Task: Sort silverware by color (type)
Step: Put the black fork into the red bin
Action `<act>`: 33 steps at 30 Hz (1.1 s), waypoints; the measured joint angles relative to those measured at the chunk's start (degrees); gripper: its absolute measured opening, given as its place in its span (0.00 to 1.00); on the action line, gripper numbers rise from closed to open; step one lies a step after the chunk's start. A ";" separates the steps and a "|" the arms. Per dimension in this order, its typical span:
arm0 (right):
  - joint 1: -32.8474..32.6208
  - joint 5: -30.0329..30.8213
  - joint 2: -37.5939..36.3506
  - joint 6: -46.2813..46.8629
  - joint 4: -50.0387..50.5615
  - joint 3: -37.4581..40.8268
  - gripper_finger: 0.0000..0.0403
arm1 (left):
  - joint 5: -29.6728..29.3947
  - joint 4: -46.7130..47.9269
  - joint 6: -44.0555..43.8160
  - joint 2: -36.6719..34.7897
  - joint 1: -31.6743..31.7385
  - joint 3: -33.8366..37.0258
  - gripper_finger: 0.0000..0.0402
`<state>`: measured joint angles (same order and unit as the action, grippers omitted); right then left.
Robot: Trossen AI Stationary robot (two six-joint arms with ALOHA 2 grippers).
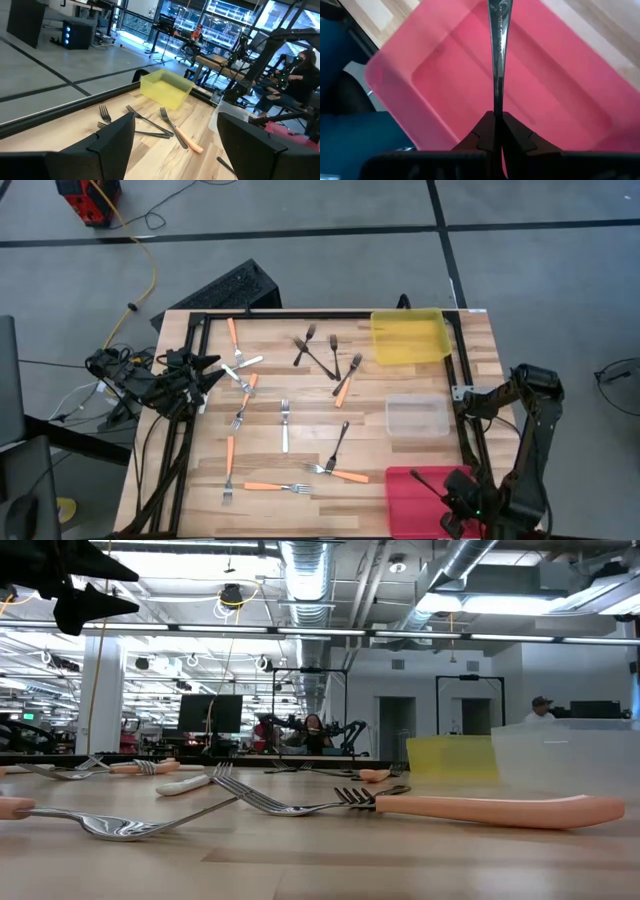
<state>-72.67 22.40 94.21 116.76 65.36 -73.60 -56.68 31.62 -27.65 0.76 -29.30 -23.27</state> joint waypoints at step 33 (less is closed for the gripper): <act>7.10 -7.35 10.21 -20.35 -5.02 -0.04 0.16 | -4.17 0.79 0.17 -0.01 0.00 0.00 0.67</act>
<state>-65.57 15.05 104.42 96.41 60.34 -73.65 -60.85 32.40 -27.47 0.75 -29.30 -23.27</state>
